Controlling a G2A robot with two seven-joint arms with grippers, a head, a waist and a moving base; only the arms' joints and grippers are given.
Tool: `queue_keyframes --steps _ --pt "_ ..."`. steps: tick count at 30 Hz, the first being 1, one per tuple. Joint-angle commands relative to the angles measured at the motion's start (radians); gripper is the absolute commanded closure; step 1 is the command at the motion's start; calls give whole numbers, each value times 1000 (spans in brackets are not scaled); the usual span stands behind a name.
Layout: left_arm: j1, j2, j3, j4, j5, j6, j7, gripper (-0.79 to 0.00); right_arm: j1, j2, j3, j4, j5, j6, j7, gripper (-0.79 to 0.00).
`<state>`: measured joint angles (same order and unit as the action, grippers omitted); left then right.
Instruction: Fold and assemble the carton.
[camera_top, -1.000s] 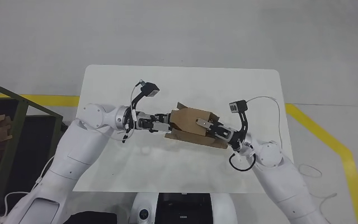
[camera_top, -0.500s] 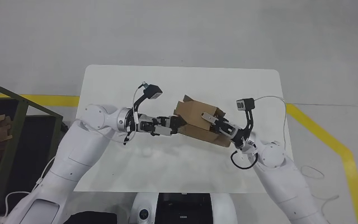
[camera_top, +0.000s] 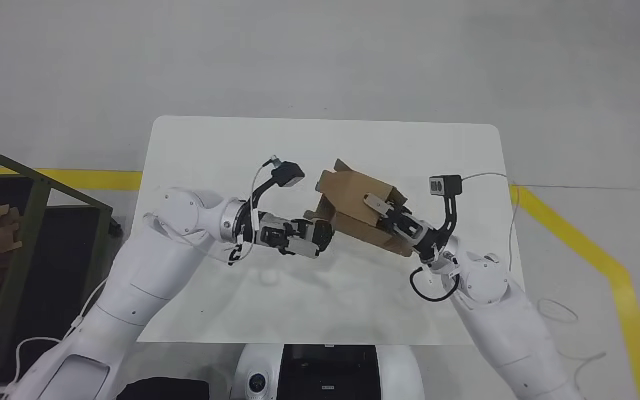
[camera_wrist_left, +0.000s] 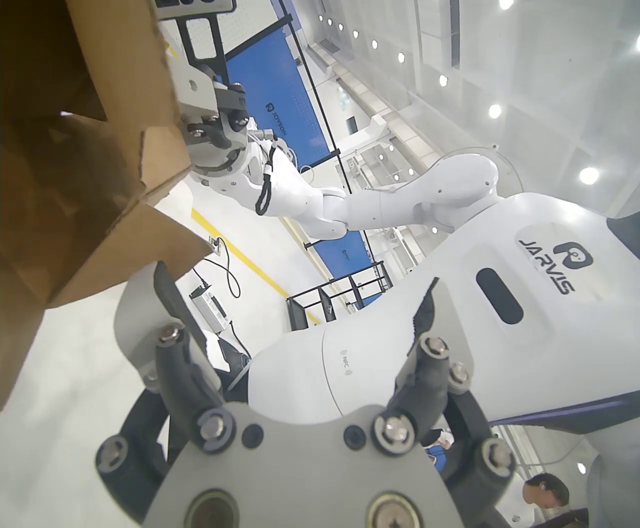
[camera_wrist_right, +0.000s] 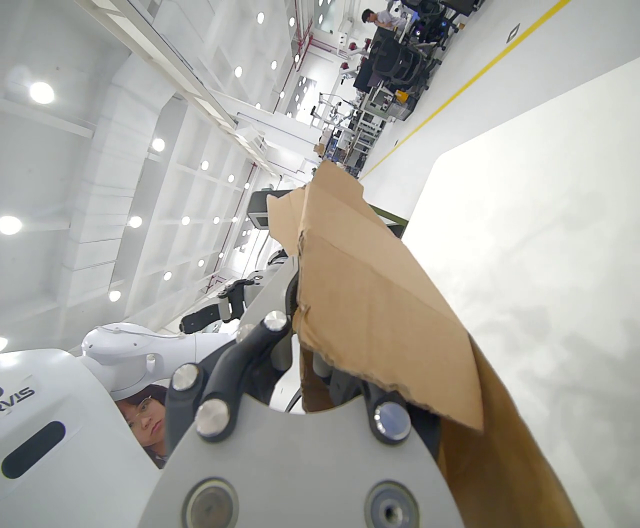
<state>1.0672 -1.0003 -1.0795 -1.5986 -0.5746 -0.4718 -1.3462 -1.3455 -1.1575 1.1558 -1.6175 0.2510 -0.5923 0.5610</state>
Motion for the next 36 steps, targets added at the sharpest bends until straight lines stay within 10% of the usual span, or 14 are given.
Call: queue_keyframes --steps 1,36 --pt "-7 -2 9 5 -1 4 -2 -785 -4 0 0 -5 -1 -2 -2 0" --pt "-14 -6 -3 25 -16 11 -13 -785 -35 -15 -46 -19 -18 -37 -21 0"
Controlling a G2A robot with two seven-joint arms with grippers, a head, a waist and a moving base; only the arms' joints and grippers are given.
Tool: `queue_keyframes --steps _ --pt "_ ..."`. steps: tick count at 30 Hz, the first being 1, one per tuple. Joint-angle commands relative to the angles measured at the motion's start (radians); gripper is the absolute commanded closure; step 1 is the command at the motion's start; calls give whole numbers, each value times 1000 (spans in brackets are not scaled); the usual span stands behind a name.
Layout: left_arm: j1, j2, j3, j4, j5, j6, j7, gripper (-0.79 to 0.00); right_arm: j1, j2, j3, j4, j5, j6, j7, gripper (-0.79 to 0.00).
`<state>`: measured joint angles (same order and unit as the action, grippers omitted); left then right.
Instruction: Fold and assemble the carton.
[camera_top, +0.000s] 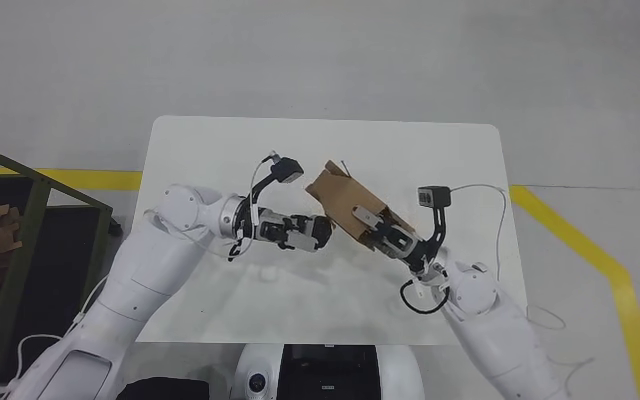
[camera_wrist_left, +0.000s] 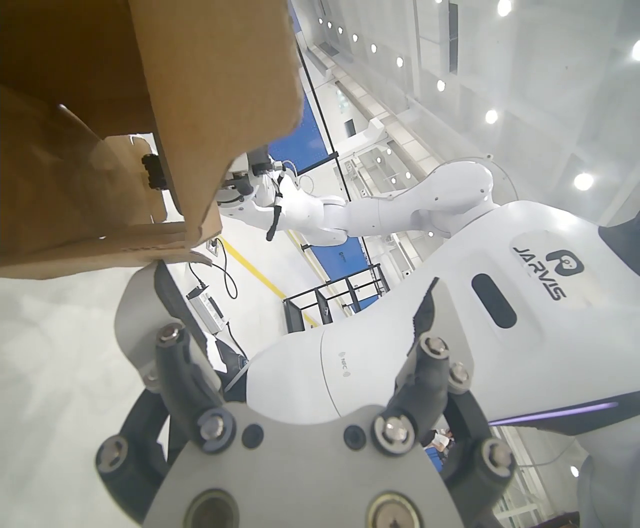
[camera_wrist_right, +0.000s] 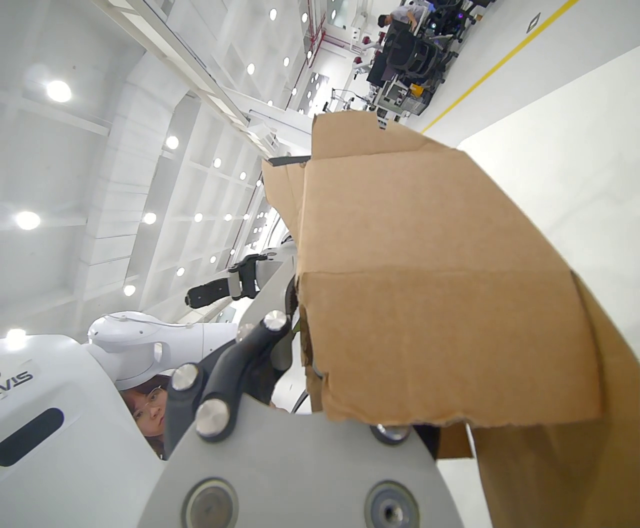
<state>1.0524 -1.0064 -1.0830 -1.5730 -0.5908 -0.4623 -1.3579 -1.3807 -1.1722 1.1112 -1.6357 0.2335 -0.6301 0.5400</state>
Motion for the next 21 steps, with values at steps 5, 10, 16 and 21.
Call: queue_keyframes --steps 5,10,16,21 --pt "-1 -1 6 -1 0 3 -3 -785 3 -4 -16 -5 -9 2 3 0" --pt "-4 -3 10 2 2 3 -3 -785 6 -6 -24 -2 -16 4 4 0" --pt "-3 -1 -1 6 4 1 -1 -785 5 -6 -14 4 -8 -4 1 0" --pt "9 5 -36 19 -8 -5 5 -785 3 0 15 8 16 -6 30 0"
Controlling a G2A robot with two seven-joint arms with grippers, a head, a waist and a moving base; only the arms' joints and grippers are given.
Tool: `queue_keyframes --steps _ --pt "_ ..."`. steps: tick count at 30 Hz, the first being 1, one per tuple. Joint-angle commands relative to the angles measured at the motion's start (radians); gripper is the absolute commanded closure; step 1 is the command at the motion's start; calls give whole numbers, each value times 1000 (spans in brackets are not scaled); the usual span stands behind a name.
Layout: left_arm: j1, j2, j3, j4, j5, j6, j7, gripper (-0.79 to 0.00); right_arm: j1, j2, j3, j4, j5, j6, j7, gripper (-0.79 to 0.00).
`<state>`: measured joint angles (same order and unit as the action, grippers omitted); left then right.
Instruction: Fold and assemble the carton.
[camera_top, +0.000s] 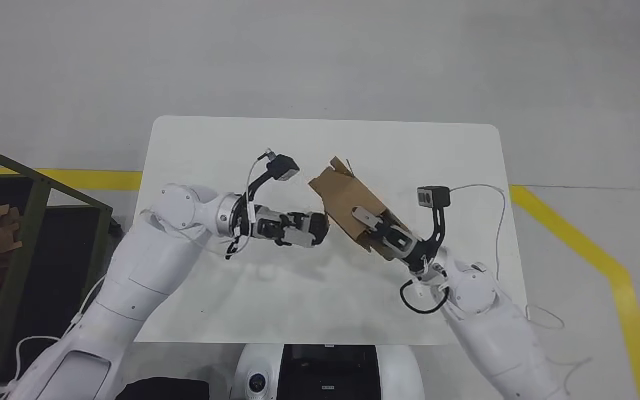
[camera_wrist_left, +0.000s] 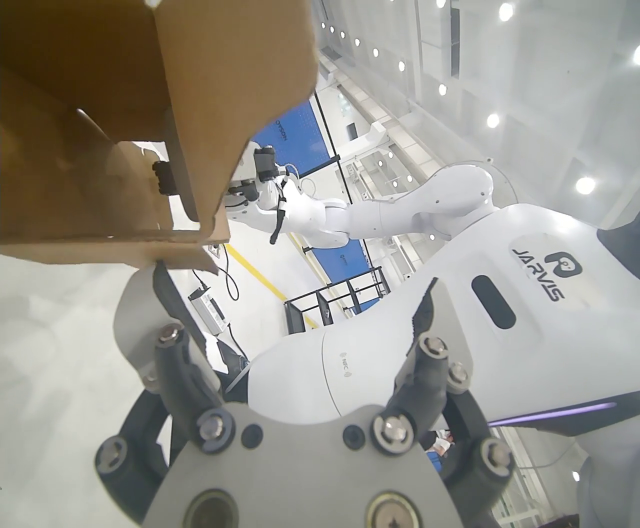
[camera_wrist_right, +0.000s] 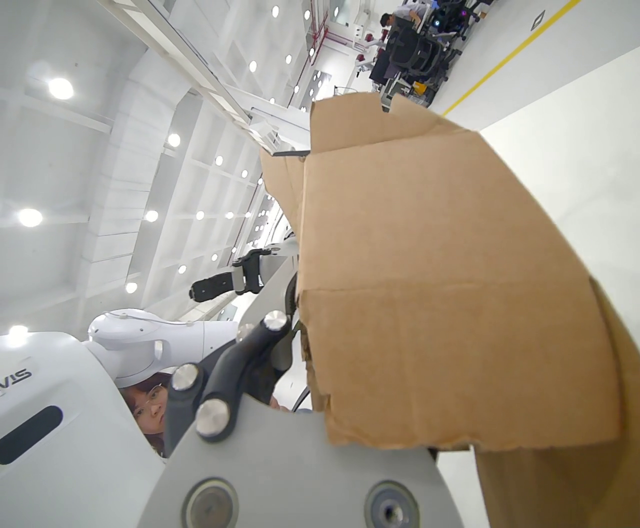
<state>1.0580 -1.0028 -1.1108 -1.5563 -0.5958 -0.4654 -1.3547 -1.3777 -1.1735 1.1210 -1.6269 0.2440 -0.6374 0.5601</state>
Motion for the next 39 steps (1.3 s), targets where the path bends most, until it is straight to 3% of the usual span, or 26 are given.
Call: queue_keyframes --steps 1,17,25,39 --pt "7 3 -16 6 -6 -3 3 -785 -2 3 12 -3 10 4 21 0" --pt "77 32 -162 72 -39 -35 35 -785 0 33 68 -39 96 135 301 0" --pt "60 25 -119 103 -36 -37 37 -785 -1 41 84 -61 181 147 389 0" --pt "7 3 -17 67 -12 -24 24 -785 3 41 63 -66 166 136 370 0"
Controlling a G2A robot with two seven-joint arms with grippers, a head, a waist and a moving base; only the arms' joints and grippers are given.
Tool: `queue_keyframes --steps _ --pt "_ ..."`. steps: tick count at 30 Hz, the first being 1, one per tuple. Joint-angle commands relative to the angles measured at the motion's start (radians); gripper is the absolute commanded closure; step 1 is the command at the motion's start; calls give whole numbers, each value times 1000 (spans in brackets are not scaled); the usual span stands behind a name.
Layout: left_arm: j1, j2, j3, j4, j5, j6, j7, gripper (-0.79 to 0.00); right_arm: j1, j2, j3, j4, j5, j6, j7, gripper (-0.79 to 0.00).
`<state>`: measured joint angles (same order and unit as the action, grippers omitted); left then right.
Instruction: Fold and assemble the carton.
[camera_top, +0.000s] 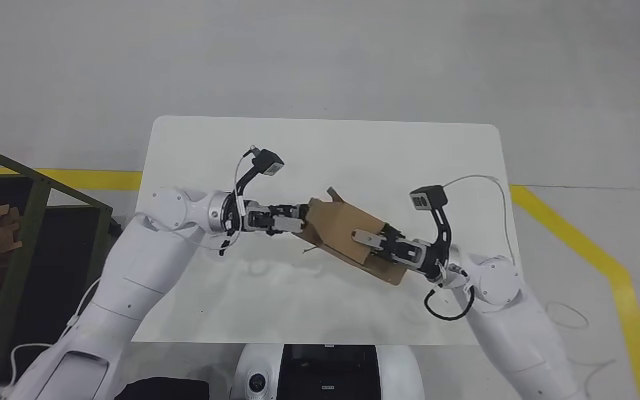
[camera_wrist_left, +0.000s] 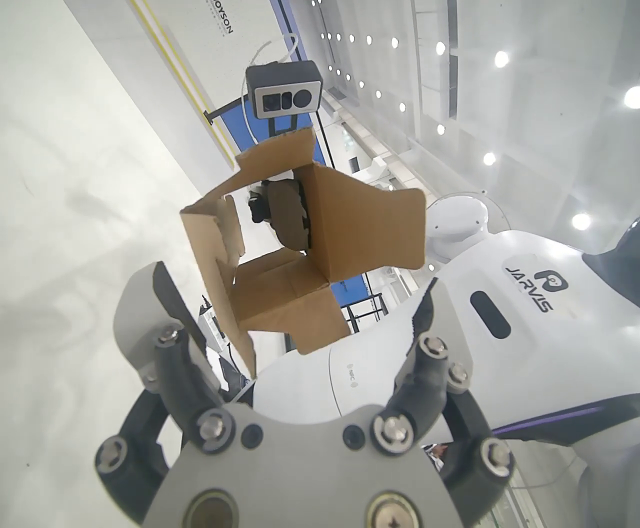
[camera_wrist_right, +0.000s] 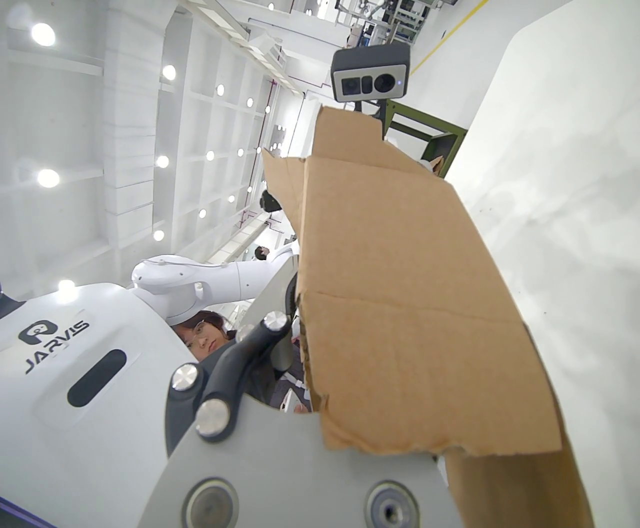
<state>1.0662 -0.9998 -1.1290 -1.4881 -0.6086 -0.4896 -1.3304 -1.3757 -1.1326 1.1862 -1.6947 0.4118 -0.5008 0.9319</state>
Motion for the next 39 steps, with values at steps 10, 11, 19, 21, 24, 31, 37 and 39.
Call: queue_keyframes --steps 10,11,19,21,24,31,37,39 --pt "-2 1 -6 -39 -6 13 -13 -785 9 -1 -21 13 -23 4 -15 0" --pt "-1 1 -6 -42 -7 14 -14 -785 10 -1 -23 14 -25 5 -17 0" --pt "-11 0 -5 -43 -7 21 -21 -785 20 -3 -43 13 -32 6 -10 0" --pt "-17 -1 -1 -38 -7 22 -22 -785 21 -3 -48 11 -34 3 -4 0" --pt "-24 -3 5 -32 -8 24 -24 -785 22 -3 -55 9 -38 1 0 0" --pt "-30 -6 12 -31 -8 23 -23 -785 28 -3 -66 12 -41 0 -7 0" --pt "-26 -6 8 -36 -10 22 -22 -785 32 -4 -72 20 -35 -3 -17 0" --pt "-25 -5 7 -37 -11 23 -23 -785 32 -4 -74 22 -33 -3 -20 0"
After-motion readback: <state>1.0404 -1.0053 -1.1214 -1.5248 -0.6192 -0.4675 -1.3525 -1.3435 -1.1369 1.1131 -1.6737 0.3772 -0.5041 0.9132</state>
